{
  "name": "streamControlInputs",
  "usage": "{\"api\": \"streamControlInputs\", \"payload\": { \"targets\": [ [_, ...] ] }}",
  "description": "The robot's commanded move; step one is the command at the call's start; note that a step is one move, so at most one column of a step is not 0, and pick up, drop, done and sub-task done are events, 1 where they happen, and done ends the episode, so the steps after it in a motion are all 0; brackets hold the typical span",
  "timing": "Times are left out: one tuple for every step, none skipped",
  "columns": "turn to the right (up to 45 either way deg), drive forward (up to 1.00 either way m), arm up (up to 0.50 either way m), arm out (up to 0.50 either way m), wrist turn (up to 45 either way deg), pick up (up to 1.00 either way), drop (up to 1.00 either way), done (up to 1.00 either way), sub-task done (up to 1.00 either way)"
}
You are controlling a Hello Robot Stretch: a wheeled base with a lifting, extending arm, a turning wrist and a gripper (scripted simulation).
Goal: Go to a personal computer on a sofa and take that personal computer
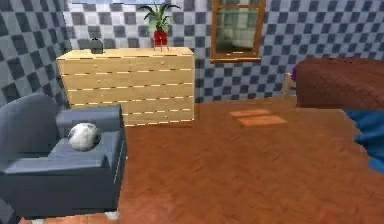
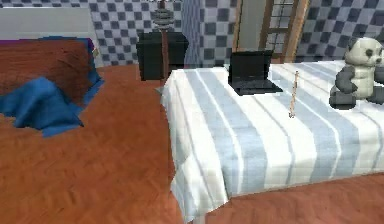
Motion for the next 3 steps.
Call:
{"api": "streamControlInputs", "payload": {
  "targets": [
    [33.0, 0.0, 0.0, 0.0, 0.0, 0.0, 0.0, 0.0, 0.0],
    [0.0, 0.7, 0.0, 0.0, 0.0, 0.0, 0.0, 0.0, 0.0],
    [36.0, 0.0, 0.0, 0.0, 0.0, 0.0, 0.0, 0.0, 0.0]
  ]
}}
